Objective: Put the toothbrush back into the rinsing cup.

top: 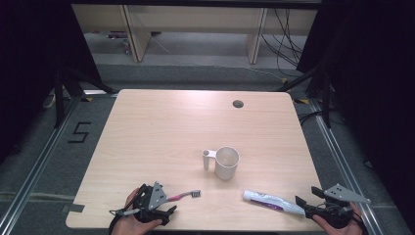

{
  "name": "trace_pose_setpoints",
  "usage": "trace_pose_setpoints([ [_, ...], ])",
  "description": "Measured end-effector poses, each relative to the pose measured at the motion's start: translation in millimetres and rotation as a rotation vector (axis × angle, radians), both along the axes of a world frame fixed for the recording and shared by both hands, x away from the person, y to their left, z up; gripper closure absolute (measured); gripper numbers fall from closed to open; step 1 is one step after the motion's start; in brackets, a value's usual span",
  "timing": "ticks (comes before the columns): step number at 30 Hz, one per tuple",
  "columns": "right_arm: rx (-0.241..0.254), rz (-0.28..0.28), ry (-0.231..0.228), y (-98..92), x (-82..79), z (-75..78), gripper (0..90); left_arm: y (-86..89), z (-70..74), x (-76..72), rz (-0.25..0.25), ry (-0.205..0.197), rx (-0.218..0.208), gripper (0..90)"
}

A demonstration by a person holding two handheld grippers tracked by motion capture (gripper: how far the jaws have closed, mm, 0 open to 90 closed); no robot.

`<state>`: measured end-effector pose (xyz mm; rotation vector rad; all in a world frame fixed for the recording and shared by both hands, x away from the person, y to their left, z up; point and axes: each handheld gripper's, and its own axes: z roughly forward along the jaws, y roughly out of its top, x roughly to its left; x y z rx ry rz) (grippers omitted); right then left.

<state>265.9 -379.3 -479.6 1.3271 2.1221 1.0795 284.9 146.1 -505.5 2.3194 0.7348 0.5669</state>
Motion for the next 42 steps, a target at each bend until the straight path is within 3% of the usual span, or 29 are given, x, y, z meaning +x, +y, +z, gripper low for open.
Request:
trace_pose_setpoints([
  [17,0.004,-0.008,-0.001,-1.0,-0.4,0.2,27.4,0.1,0.5,0.6,-0.002,0.019,-0.004,18.6],
  [27,0.009,-0.01,0.0,-2.0,0.2,-0.1,27.9,-1.7,7.7,5.0,-0.026,0.043,0.037,30.3],
  [31,0.007,-0.017,-0.001,-3.1,0.8,0.2,27.9,-4.5,14.0,6.7,-0.036,0.083,0.043,34.2],
  [36,0.009,-0.017,-0.004,-3.8,1.3,0.0,27.9,-3.6,22.5,15.9,-0.076,0.159,0.106,39.7],
  [38,0.042,-0.013,0.027,-2.4,0.6,-0.6,27.9,-3.6,23.0,18.6,-0.074,0.156,0.102,43.7],
  [39,0.042,-0.014,0.025,-2.4,0.7,-0.6,27.9,-3.5,24.2,20.8,-0.079,0.171,0.105,45.7],
  [40,0.01,-0.017,0.002,-3.4,1.5,-0.5,27.9,-4.6,25.6,23.4,-0.088,0.178,0.103,48.3],
  [42,0.013,-0.016,0.009,-3.1,1.2,-0.5,27.9,-5.6,27.2,24.9,-0.095,0.184,0.111,49.5],
])
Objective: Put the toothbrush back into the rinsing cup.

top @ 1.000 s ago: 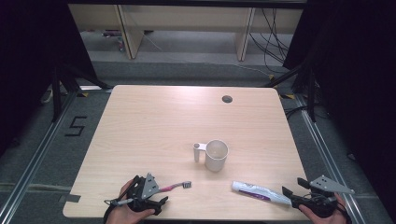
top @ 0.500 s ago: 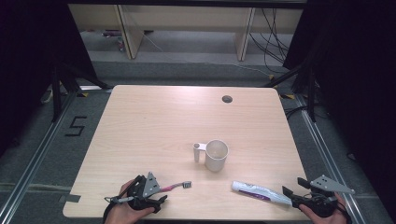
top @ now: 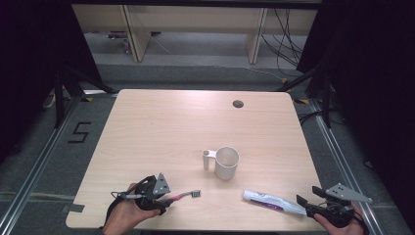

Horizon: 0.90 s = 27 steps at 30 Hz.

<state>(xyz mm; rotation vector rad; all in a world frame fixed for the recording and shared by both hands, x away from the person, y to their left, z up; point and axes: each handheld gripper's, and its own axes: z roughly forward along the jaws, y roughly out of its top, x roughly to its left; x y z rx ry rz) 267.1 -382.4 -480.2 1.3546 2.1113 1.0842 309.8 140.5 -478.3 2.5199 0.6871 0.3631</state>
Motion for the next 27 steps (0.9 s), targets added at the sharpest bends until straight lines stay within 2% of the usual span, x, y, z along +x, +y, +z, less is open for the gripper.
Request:
trace_pose_setpoints([
  [5,-0.002,0.005,-0.003,0.1,0.5,-0.5,27.8,-1.9,4.8,7.4,-0.001,0.03,0.046,56.0],
  [6,-0.001,0.005,-0.001,0.0,0.3,-0.7,27.9,-2.4,4.8,7.8,0.003,0.036,0.044,57.0],
  [7,0.009,0.0,0.002,0.3,0.1,0.0,27.9,-2.6,5.4,9.4,-0.01,0.054,0.055,59.1],
  [8,0.009,0.0,0.002,0.3,0.1,0.0,27.9,-3.5,4.9,9.3,-0.009,0.059,0.061,59.1],
  [10,0.001,0.005,0.0,0.7,0.3,-0.6,27.9,-5.7,4.1,10.3,-0.045,0.071,0.095,62.4],
  [11,0.001,0.005,0.0,0.7,0.3,-0.6,27.8,-6.6,2.8,10.4,-0.055,0.079,0.097,62.4],
  [12,0.047,-0.007,0.003,4.1,-0.1,-1.9,27.9,-9.0,-0.2,11.0,-0.071,0.096,0.121,64.8],
  [15,0.056,-0.006,0.021,4.8,-0.6,-1.4,27.8,-10.5,-2.8,12.7,-0.078,0.107,0.143,67.2],
  [16,0.057,-0.005,0.021,4.9,-0.7,-1.6,27.8,-11.3,-3.6,13.7,-0.082,0.109,0.161,70.8],
  [17,0.057,-0.007,0.025,5.0,-0.9,-1.7,27.8,-11.7,-4.2,14.1,-0.082,0.11,0.164,70.8],
  [18,0.044,-0.008,-0.001,4.5,0.5,-2.3,27.8,-13.1,-5.5,15.2,-0.097,0.121,0.177,72.6],
  [19,0.044,-0.008,-0.001,4.5,0.5,-2.3,27.8,-13.1,-5.5,15.2,-0.097,0.121,0.177,73.5],
  [20,0.007,0.01,-0.005,1.9,1.5,-1.1,27.8,-14.0,-5.2,15.6,-0.101,0.121,0.179,73.5],
  [21,0.023,0.021,0.012,2.9,1.5,-2.0,27.8,-15.9,-4.8,16.4,-0.097,0.142,0.189,74.7],
  [22,0.023,0.021,0.012,2.9,1.5,-2.0,27.8,-15.9,-4.8,16.4,-0.097,0.142,0.189,75.3],
  [23,0.023,0.022,0.013,3.0,1.4,-2.0,27.8,-17.3,-4.7,17.4,-0.089,0.161,0.188,75.3],
  [24,0.006,0.016,0.004,3.0,1.4,-1.2,27.8,-18.2,-4.0,19.3,-0.099,0.165,0.202,76.3],
  [25,0.047,0.005,0.019,6.5,0.5,-2.5,27.8,-19.9,-4.3,19.5,-0.088,0.179,0.203,78.6],
  [26,0.047,0.005,0.019,6.5,0.5,-2.5,27.8,-20.9,-3.9,20.3,-0.09,0.186,0.211,78.6],
  [27,0.046,0.009,0.035,6.7,0.0,-1.9,27.8,-22.8,-2.4,23.0,-0.106,0.202,0.237,79.3],
])
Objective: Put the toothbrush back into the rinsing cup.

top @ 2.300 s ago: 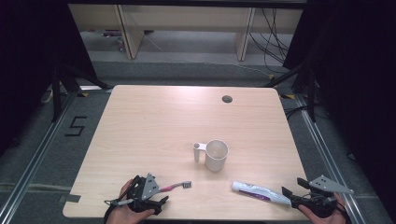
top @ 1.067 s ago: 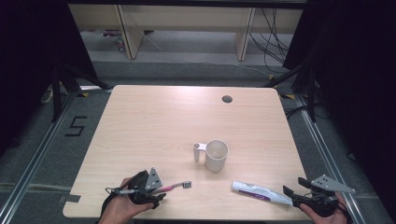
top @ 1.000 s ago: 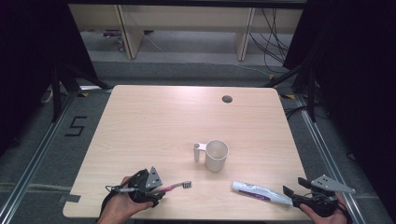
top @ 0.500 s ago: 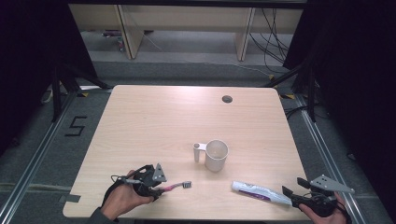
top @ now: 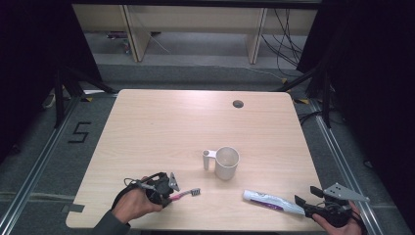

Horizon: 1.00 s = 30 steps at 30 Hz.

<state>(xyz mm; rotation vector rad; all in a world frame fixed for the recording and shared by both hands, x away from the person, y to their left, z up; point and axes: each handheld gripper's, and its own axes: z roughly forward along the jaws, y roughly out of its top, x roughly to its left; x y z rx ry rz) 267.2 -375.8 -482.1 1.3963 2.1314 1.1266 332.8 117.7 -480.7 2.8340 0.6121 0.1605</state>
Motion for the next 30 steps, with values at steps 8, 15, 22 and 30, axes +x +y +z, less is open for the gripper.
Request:
trace_pose_setpoints([
  [8,-0.033,0.018,-0.03,-0.7,1.7,0.0,27.8,-12.2,1.3,6.7,0.01,0.06,0.081,82.6],
  [15,-0.013,0.014,-0.015,1.7,0.9,-0.8,27.8,-16.0,1.5,7.9,-0.011,0.059,0.106,83.4],
  [22,-0.037,0.021,-0.03,-0.6,1.8,0.3,27.8,-9.0,10.0,11.3,-0.015,0.048,0.062,83.6],
  [30,-0.045,0.021,-0.046,-2.0,2.5,1.0,27.8,2.1,18.2,15.2,0.024,0.033,-0.05,83.5],
])
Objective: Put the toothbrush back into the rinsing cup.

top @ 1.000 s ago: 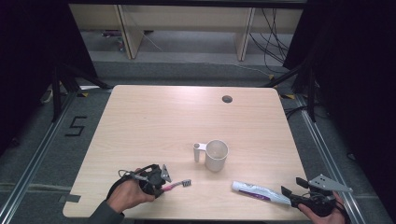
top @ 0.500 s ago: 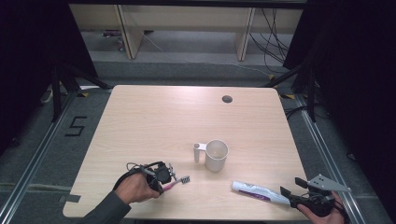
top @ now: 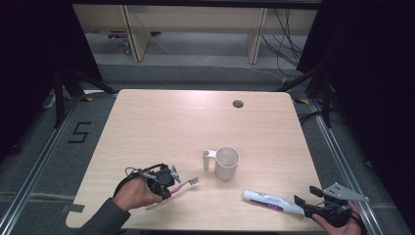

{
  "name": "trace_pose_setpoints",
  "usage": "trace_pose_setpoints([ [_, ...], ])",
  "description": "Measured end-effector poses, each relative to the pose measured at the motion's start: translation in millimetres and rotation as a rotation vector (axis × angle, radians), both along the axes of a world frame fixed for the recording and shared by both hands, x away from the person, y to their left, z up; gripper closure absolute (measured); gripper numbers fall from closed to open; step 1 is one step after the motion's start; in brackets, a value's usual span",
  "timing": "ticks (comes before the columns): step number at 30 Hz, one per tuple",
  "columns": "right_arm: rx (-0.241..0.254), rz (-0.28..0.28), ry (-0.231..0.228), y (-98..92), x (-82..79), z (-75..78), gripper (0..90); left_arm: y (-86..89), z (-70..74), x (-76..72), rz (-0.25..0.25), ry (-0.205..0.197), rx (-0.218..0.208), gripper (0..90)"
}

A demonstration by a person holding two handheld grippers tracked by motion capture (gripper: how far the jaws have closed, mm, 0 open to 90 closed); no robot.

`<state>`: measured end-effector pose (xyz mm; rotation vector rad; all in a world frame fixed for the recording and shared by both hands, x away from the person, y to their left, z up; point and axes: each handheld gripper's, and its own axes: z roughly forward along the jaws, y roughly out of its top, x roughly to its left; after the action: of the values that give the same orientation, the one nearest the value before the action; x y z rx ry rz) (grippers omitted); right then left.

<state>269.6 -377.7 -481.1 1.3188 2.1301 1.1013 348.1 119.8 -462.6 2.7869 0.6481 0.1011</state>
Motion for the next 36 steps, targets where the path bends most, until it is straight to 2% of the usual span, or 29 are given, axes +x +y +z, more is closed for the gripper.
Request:
trace_pose_setpoints([
  [2,0.001,-0.001,0.001,-0.4,0.0,-0.1,27.8,1.4,3.0,0.2,0.009,-0.004,-0.041,83.5],
  [3,0.004,-0.004,0.0,-0.6,0.2,-0.2,27.8,2.4,5.3,-1.9,0.023,-0.027,-0.09,83.5],
  [4,0.004,-0.004,0.0,-0.6,0.2,-0.2,27.8,2.4,5.3,-1.9,0.023,-0.027,-0.09,83.5],
  [6,0.003,-0.006,-0.001,-0.6,0.2,0.2,27.8,4.9,7.4,2.3,0.005,-0.074,-0.171,83.5],
  [7,0.004,-0.005,0.0,-0.7,0.1,0.1,27.8,5.2,7.0,2.7,0.017,-0.091,-0.203,83.5],
  [8,0.004,-0.005,0.0,-0.7,0.1,0.1,27.8,5.2,7.0,2.7,0.017,-0.091,-0.203,83.5],
  [12,-0.003,-0.005,0.003,-0.6,0.8,-0.3,27.8,4.6,5.8,5.1,0.04,-0.109,-0.29,83.5],
  [13,-0.003,-0.005,0.003,-0.6,0.8,-0.3,27.8,4.0,5.3,5.0,0.044,-0.11,-0.304,83.5],
  [14,-0.003,-0.005,0.003,-0.6,0.8,-0.4,27.8,3.9,5.8,7.4,0.023,-0.12,-0.31,83.5],
  [15,-0.003,-0.005,0.002,-0.7,1.0,-0.2,27.8,2.9,6.2,6.9,0.035,-0.124,-0.323,83.5],
  [16,0.027,0.031,0.024,-1.0,2.3,-0.4,27.8,2.3,6.9,7.3,0.035,-0.141,-0.336,83.5],
  [17,0.027,0.031,0.024,-1.0,2.3,-0.4,27.8,1.8,7.8,7.3,0.038,-0.15,-0.347,83.5],
  [18,0.025,0.028,0.027,-1.0,2.1,-0.5,27.8,1.4,9.2,7.7,0.051,-0.17,-0.376,83.5],
  [19,0.032,0.004,0.028,0.3,0.7,-0.5,27.8,1.2,9.9,7.9,0.063,-0.182,-0.394,83.5],
  [20,0.033,0.004,0.027,0.2,0.7,-0.3,27.8,1.6,11.4,8.3,0.061,-0.188,-0.391,83.5],
  [21,0.015,0.034,0.016,-1.4,2.7,-0.5,27.8,2.2,13.6,8.2,0.076,-0.216,-0.422,83.5],
  [22,0.015,0.034,0.016,-1.4,2.7,-0.5,27.8,2.2,13.6,8.2,0.076,-0.216,-0.422,83.5],
  [24,0.019,0.031,0.024,-1.2,2.2,-0.4,27.8,3.3,16.0,8.6,0.093,-0.236,-0.459,83.6],
  [25,0.041,-0.016,0.003,1.9,0.4,-1.2,27.9,4.0,17.3,9.0,0.097,-0.247,-0.479,83.5],
  [27,0.039,-0.015,0.0,1.8,0.6,-1.1,27.8,5.0,19.3,9.9,0.1,-0.257,-0.518,83.5],
  [28,0.042,-0.015,0.003,2.0,0.6,-1.3,27.9,4.8,20.1,10.4,0.118,-0.268,-0.543,83.5],
  [30,0.041,-0.014,0.022,2.0,0.0,-1.0,27.8,5.1,22.2,12.3,0.125,-0.273,-0.571,83.5],
  [31,0.049,-0.022,0.027,2.9,-0.4,-0.9,27.8,6.0,23.9,13.1,0.129,-0.288,-0.57,83.5],
  [32,0.049,-0.022,0.027,2.9,-0.4,-0.9,27.8,6.4,25.1,13.9,0.127,-0.287,-0.573,83.5],
  [33,0.027,-0.009,0.021,1.5,0.6,-0.6,27.8,5.4,26.0,14.8,0.14,-0.289,-0.596,83.5],
  [35,0.041,-0.01,0.03,2.1,0.2,-0.9,27.8,5.2,27.8,17.0,0.153,-0.293,-0.617,83.5],
  [36,0.012,-0.001,0.01,-0.1,1.4,-0.1,27.8,4.3,28.8,19.8,0.165,-0.302,-0.644,83.5],
])
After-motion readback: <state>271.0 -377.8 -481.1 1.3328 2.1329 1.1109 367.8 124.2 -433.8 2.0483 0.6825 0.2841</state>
